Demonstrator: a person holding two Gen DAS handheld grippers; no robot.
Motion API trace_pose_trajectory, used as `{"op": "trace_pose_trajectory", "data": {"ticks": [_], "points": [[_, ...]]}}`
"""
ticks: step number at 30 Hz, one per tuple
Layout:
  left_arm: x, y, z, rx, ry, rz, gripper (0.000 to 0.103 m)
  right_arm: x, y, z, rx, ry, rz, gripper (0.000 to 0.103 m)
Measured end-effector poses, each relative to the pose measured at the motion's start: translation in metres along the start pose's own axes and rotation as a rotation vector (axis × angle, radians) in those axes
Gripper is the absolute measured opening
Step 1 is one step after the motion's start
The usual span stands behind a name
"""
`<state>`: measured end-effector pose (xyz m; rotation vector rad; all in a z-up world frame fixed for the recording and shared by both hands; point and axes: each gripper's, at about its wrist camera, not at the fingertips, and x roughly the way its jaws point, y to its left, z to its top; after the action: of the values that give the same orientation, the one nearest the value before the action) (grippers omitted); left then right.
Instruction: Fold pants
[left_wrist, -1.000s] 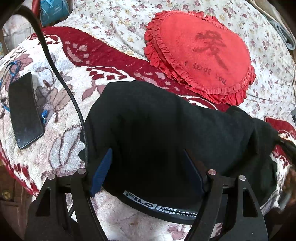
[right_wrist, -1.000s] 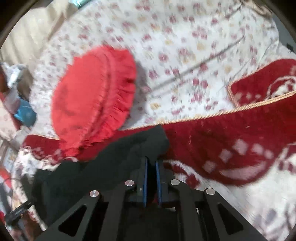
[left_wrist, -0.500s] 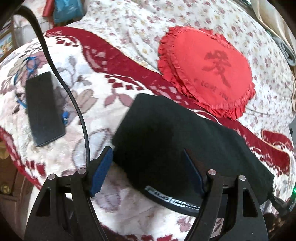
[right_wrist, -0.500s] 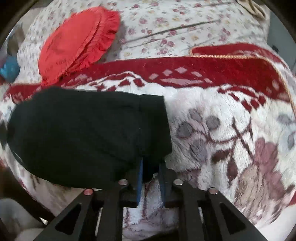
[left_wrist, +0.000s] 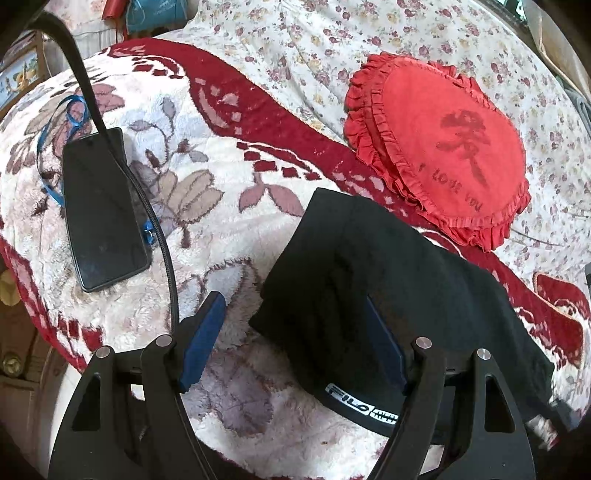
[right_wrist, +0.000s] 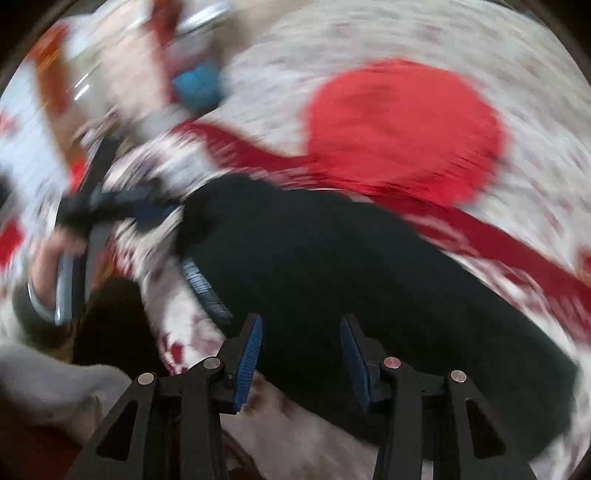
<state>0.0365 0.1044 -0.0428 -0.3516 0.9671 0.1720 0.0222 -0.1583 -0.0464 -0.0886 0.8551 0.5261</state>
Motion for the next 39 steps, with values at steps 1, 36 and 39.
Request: {"op": "trace_pose_trajectory", "data": {"ticks": [1,36,39], "points": [[0.001,0.001,0.001,-0.006,-0.001,0.000,0.076,0.014,0.016,0.003,-0.054,-0.004,0.024,0.042],[-0.023,0.008,0.000,0.006,-0.085,0.039,0.063,0.048,0.013,0.042,0.039,-0.011,0.071,0.049],[-0.021,-0.007,0.006,0.032,-0.089,0.017,0.063,0.052,-0.023,0.056,0.125,-0.028,-0.039,0.049]]}}
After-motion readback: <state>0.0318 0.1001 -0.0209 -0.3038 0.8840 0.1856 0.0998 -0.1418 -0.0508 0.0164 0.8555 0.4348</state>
